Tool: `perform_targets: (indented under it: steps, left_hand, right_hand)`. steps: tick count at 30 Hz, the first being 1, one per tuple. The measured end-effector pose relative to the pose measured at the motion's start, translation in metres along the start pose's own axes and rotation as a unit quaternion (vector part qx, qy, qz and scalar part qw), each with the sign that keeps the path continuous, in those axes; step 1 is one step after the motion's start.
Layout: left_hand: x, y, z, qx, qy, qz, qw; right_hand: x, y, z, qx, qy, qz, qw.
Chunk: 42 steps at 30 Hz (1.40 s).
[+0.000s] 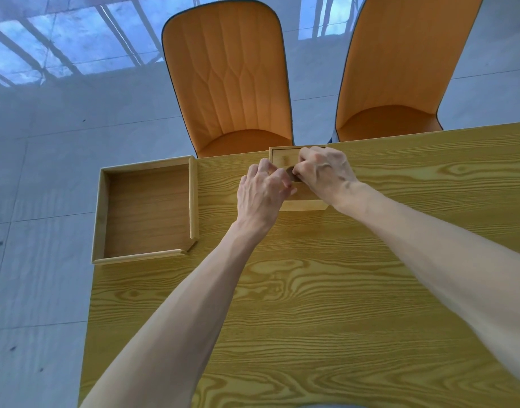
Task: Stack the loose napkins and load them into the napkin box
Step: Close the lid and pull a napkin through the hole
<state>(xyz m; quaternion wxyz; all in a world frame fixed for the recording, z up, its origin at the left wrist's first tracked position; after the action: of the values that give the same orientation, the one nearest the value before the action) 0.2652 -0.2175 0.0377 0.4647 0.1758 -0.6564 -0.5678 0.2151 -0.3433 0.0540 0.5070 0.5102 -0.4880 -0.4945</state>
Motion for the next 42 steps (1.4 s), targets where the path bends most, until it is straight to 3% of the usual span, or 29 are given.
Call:
perform_targets:
  steps: [10,19,26,34,42]
  left_hand:
    - [-0.003,-0.005,0.003,0.023,0.007,-0.003,1.0]
    - [-0.004,-0.008,0.006,0.042,0.006,-0.01,0.999]
    - [-0.004,-0.008,0.006,0.047,0.022,0.017,0.998]
    - [-0.006,-0.01,0.006,0.048,0.03,0.041,0.998]
    - [-0.004,-0.009,0.006,0.046,0.047,0.046,0.997]
  right_hand:
    - [-0.003,0.003,-0.009,-0.073,0.078,0.059,0.992]
    - [0.008,0.003,0.01,0.027,0.024,-0.031,0.999]
    - [0.008,0.0,0.027,0.06,0.031,-0.046,0.997]
    - [0.013,-0.002,0.028,0.089,-0.04,-0.112,0.989]
    - [0.013,-0.003,0.033,0.113,0.001,-0.072,0.991]
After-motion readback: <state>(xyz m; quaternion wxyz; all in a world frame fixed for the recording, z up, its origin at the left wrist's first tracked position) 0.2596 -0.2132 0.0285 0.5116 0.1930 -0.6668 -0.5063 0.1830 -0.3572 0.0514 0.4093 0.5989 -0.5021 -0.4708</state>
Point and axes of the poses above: each hand's wrist, its own z-axis away from the middle knuckle, its own y-axis out of the back of the hand, x = y × z, the point moved 3 cm from there along -z, towards the middle knuckle, and after that the axes turned 10 degrees about y, right-handed, at the moved point
